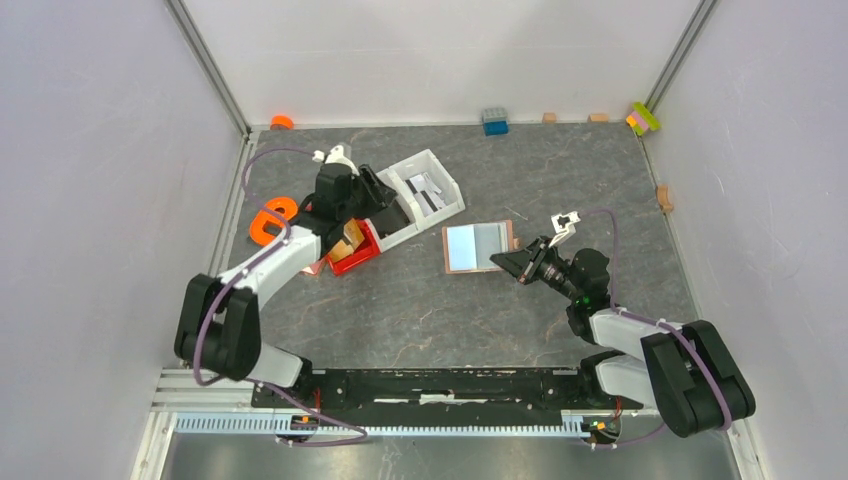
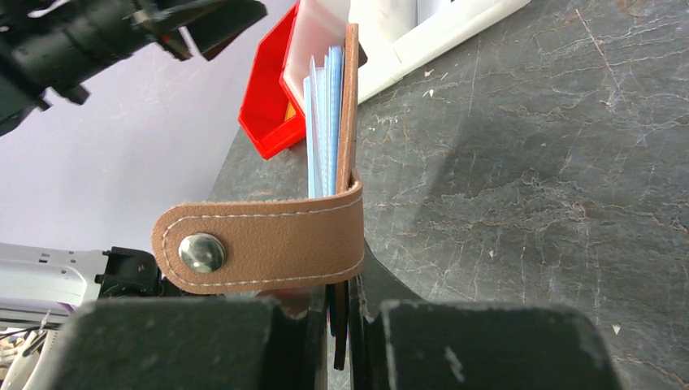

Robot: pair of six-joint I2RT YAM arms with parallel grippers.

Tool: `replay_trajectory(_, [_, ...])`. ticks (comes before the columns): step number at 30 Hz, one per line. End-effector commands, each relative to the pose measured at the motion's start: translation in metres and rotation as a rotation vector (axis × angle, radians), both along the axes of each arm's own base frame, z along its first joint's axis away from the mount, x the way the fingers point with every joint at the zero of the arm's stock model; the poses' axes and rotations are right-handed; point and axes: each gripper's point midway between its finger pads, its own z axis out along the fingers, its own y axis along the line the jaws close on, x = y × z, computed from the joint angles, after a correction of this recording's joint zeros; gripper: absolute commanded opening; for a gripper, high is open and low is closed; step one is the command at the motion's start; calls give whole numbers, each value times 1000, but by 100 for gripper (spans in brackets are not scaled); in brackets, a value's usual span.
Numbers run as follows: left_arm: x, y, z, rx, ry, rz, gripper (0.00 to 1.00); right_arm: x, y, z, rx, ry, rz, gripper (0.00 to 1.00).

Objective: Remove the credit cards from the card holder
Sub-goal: Place the credit card in the storage box, then remove the credit card from the card holder.

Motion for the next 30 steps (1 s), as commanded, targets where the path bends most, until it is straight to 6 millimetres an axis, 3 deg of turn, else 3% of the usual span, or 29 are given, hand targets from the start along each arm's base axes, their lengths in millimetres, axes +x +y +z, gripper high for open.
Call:
replay_trajectory(1, [-31, -39, 41, 39, -142, -128, 60, 10, 5, 34, 27, -135, 20, 0])
replay_trajectory(5, [-81, -91, 57, 47, -220, -306, 76, 7, 5, 43, 42, -165, 30, 0])
replay_trajectory(9, [-121, -127, 54, -15, -256, -485, 82, -2, 8, 55, 92, -195, 60, 1])
replay_trajectory(17, [-135, -133, 45, -45, -274, -568, 90, -13, 14, 70, 162, -224, 121, 2])
replay_trajectory(21, [-140, -145, 40, -101, -272, -621, 91, -19, 17, 81, 202, -251, 155, 2])
replay_trajectory(22, [-144, -151, 41, -125, -278, -661, 90, -23, 16, 91, 213, -286, 160, 2])
replay_trajectory(23, [-147, -156, 42, -147, -279, -688, 87, -20, 17, 82, 209, -252, 159, 2])
replay_trajectory(27, [-147, -165, 42, -170, -287, -726, 58, -20, 19, 82, 209, -255, 166, 2])
replay_trajectory(30, [-148, -165, 44, -181, -317, -732, 28, -20, 20, 80, 203, -252, 168, 4])
